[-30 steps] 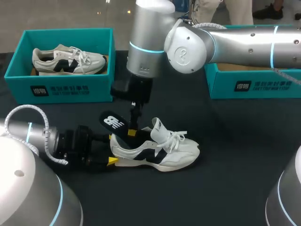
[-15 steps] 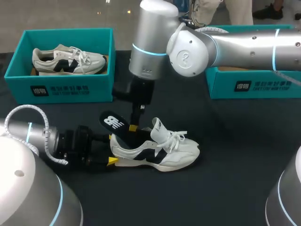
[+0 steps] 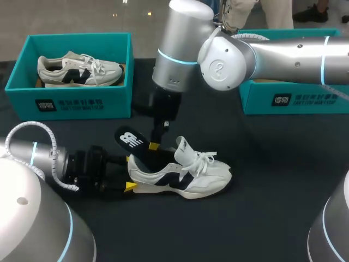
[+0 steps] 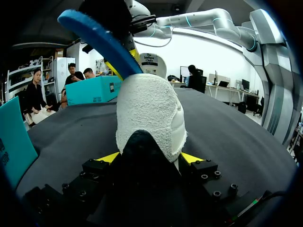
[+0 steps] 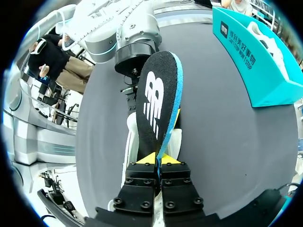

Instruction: Take the shoe out of the shoebox, open the shoe tongue, remove and reinsert the insole, then place the shoe into the shoebox

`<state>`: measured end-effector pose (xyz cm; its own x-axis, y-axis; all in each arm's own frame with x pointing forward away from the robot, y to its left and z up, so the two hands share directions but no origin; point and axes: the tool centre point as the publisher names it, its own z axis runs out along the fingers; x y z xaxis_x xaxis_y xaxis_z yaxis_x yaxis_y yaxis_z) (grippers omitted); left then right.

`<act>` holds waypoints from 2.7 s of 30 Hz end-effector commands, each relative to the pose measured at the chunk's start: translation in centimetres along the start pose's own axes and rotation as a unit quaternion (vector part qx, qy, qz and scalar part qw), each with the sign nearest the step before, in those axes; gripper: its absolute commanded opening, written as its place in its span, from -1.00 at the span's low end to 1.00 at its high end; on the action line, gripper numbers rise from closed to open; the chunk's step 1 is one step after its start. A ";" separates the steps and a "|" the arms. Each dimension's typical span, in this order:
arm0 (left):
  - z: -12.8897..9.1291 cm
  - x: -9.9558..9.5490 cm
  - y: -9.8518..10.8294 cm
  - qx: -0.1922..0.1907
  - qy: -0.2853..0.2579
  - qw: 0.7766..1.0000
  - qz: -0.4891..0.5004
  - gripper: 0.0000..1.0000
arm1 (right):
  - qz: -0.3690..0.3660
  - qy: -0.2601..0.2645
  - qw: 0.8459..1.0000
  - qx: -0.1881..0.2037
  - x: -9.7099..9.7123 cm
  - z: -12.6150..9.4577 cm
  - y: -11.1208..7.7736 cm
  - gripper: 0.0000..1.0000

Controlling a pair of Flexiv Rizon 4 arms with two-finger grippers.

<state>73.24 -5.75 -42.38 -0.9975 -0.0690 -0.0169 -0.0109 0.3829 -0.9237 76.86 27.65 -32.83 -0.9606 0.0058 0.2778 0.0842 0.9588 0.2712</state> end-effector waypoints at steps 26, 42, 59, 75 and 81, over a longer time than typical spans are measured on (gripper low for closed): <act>0.1 0.1 0.1 -0.001 -0.001 1.000 0.000 -1.00 | -0.025 -0.150 0.984 -0.088 -1.9 -14.9 5.5 -1.00; 0.1 0.1 0.1 -0.001 -0.001 1.000 0.000 -1.00 | -0.029 -0.159 0.982 -0.093 -2.1 -15.5 5.7 -1.00; 0.1 0.1 0.1 -0.001 -0.001 1.000 0.000 -1.00 | 0.046 -0.125 0.978 -0.161 -0.9 -17.6 5.8 -1.00; 0.1 0.1 0.1 -0.001 -0.001 1.000 0.000 -1.00 | 0.099 -0.046 0.965 -0.238 1.6 -22.6 7.1 -1.00; 0.1 0.1 0.1 -0.001 -0.001 1.000 0.000 -1.00 | 0.095 -0.055 0.967 -0.229 1.6 -23.0 7.2 -1.00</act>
<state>73.24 -5.75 -42.38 -0.9975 -0.0690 -0.0169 -0.0108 0.3829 -0.9237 81.91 27.68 -9.53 -0.9371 0.2204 0.2707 0.3452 0.7003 0.6249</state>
